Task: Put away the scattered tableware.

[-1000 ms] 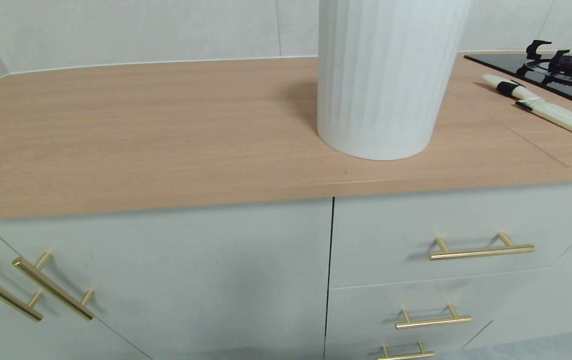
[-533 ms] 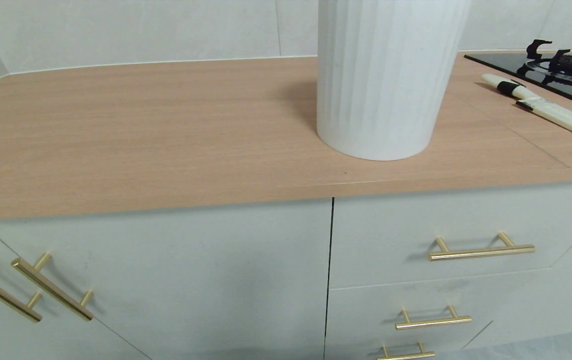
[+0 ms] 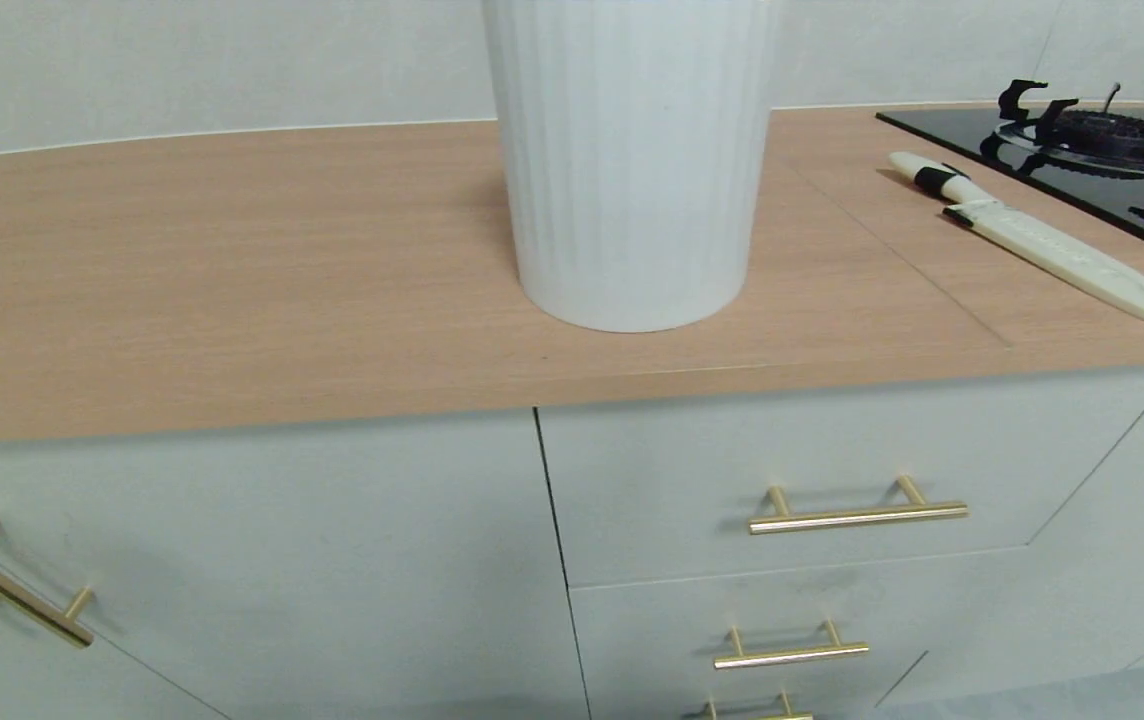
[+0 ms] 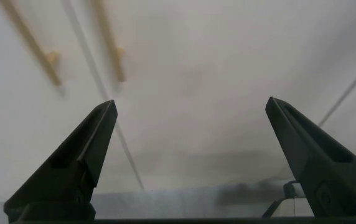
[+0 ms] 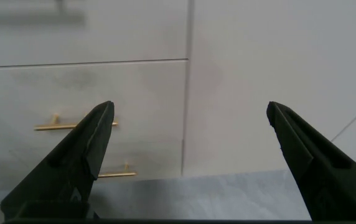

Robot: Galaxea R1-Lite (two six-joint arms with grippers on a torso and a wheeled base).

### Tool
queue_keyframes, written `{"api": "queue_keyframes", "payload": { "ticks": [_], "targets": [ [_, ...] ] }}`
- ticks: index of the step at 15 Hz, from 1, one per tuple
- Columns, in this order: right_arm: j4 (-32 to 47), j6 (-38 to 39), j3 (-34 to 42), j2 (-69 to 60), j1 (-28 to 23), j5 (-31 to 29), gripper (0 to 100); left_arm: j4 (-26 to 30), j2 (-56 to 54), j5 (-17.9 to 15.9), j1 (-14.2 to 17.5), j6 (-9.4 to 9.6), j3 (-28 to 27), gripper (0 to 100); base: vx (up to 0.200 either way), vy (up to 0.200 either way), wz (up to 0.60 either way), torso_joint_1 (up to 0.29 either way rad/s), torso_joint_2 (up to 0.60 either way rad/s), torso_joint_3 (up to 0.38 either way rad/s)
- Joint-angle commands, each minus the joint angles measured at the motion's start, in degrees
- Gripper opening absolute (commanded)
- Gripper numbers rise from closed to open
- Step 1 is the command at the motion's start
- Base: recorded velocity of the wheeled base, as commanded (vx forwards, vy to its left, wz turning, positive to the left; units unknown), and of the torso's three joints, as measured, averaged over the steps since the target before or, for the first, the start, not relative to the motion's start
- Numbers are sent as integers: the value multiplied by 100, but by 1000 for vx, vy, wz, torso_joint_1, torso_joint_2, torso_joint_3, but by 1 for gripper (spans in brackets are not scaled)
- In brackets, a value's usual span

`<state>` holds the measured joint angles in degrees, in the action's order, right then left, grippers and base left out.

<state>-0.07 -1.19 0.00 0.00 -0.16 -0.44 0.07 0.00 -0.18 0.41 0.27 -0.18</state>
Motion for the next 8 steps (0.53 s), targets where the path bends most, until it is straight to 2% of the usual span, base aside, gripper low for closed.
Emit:
{"api": "queue_keyframes", "payload": {
  "ticks": [1, 8],
  "targets": [
    [-1, -4, 0, 9, -2, 0, 100, 1, 0, 1, 2, 0, 1, 100, 0, 0, 0, 0, 0, 0],
    [-1, -4, 0, 9, -2, 0, 100, 1, 9, 1, 2, -9, 1, 100, 0, 0, 0, 0, 0, 0]
  ]
}}
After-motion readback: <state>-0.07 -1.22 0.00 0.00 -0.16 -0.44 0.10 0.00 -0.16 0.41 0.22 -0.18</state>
